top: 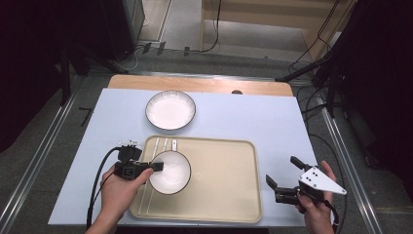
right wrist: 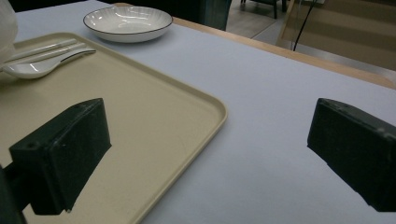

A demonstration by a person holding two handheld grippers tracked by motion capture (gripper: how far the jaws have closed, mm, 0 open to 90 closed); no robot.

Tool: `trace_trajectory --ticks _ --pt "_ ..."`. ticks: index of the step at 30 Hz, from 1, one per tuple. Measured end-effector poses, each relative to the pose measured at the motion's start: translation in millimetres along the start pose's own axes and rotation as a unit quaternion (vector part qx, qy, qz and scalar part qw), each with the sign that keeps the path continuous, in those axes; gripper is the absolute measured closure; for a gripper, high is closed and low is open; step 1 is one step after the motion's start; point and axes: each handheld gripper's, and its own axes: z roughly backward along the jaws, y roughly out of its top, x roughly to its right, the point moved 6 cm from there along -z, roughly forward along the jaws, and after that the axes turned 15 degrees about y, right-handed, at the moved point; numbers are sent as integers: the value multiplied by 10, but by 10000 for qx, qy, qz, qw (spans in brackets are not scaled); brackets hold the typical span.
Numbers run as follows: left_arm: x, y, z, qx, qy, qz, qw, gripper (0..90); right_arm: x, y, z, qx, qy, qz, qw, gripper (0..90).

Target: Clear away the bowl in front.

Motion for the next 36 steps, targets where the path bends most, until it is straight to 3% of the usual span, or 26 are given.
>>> trace_trajectory --ticks 6,12,22,34,36 --pt "18 -110 3 -57 -32 12 10000 823 -8 -1 -4 -12 10 -6 10000 0" --pt "60 -219 3 -156 44 -98 9998 822 -8 -1 -4 -15 7 -6 10000 0" --pt "103 -408 -27 -369 -39 -173 9992 822 -12 -2 -10 -26 6 8 10000 0" --pt "93 -483 -87 -508 -8 -205 9985 813 -17 -8 -22 -43 14 -8 10000 0" --pt "97 -477 -94 -505 35 -289 9983 810 -14 -9 -22 -45 15 4 10000 0"
